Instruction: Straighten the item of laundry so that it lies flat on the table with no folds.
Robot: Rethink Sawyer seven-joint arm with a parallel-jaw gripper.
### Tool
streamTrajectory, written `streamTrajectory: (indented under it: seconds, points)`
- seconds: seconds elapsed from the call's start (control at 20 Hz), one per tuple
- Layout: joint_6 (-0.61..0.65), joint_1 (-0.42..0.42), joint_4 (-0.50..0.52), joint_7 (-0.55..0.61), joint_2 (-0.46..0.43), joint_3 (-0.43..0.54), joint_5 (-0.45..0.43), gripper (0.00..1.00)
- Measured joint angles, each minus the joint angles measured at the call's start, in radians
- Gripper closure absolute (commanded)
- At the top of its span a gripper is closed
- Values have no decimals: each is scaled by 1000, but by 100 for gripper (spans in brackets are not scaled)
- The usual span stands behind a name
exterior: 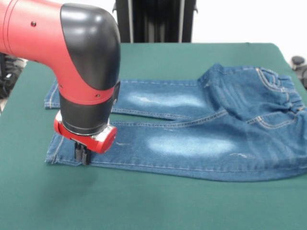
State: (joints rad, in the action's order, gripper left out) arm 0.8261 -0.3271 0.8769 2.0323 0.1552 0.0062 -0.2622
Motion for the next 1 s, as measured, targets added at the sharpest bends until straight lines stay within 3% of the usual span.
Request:
streamTrajectory:
  seconds: [1.0]
  points:
    - [1, -24, -126, 0, -54, -1, -32, 100]
